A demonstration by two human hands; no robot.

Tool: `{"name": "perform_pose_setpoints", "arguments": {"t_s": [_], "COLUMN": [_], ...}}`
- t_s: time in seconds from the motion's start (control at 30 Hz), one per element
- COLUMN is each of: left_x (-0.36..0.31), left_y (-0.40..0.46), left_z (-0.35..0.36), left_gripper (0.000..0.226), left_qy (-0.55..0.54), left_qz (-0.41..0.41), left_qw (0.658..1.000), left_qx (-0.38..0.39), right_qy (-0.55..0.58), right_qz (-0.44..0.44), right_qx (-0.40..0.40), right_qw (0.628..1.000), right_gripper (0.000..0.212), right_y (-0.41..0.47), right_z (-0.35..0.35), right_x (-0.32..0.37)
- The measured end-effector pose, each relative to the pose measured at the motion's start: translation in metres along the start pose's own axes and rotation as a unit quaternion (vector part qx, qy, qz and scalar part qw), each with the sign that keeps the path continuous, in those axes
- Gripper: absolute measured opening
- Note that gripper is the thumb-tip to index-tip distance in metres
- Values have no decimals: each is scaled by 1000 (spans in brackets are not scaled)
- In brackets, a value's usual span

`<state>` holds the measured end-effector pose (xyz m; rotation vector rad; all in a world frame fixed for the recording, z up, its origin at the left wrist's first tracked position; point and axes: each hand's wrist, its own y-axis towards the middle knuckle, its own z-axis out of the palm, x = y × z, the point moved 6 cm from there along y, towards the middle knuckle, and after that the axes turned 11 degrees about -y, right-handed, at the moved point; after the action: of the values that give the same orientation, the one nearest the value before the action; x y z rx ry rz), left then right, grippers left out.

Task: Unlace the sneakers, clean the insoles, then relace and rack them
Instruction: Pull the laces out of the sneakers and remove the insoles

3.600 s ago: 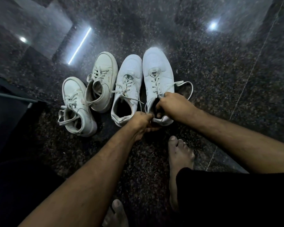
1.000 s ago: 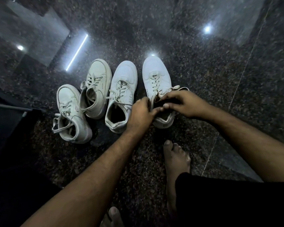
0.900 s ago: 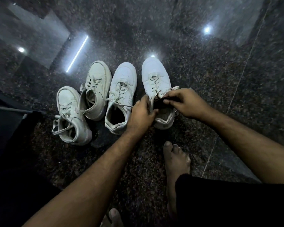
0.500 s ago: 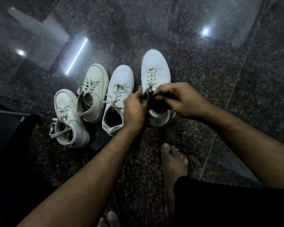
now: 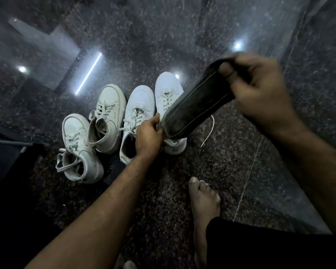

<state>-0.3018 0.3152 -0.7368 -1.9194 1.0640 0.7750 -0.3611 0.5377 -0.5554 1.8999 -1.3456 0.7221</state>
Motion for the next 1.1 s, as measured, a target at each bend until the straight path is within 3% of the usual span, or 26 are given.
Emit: {"name": "perform_pose_setpoints", "arguments": {"t_s": [0.07,0.1,0.27,0.43,0.57,0.7,0.83,0.97,1.03,1.1], "left_x": [4,4,-21,-62,-71,-62,-53,-55,-57,-58], "left_y": [1,2,-2,-9,-12,-12,-8,-8,-9,-6], "left_z": [-1,-2,-5,8,24,30,27,28,29,30], "left_gripper": [6,5,25,27,32,32,32,33,32,32], "left_qy": [6,-4,0,-23,-36,-30,-16,-10,-12,-18], "left_qz": [-24,-25,73,194,214,197,181,186,195,200], "left_qw": [1000,999,995,979,976,979,983,982,980,979], "left_qx": [-12,-20,-72,-52,7,31,27,36,41,38], "right_qy": [15,15,-11,-178,-348,-418,-442,-436,-434,-423], "right_qz": [12,9,5,-55,-207,-243,-204,-147,-128,-109], "right_qx": [-68,-88,-145,-131,-11,122,240,343,360,329], "right_qw": [998,996,989,974,914,867,840,819,816,837], "right_gripper": [16,17,14,26,29,36,44,37,48,50], "right_y": [6,8,3,-22,-46,-84,-109,-110,-101,-84], "right_z": [-21,-29,-32,-11,36,86,110,116,118,118], "right_x": [-2,-2,-19,-46,-55,-96,-137,-149,-148,-142]}}
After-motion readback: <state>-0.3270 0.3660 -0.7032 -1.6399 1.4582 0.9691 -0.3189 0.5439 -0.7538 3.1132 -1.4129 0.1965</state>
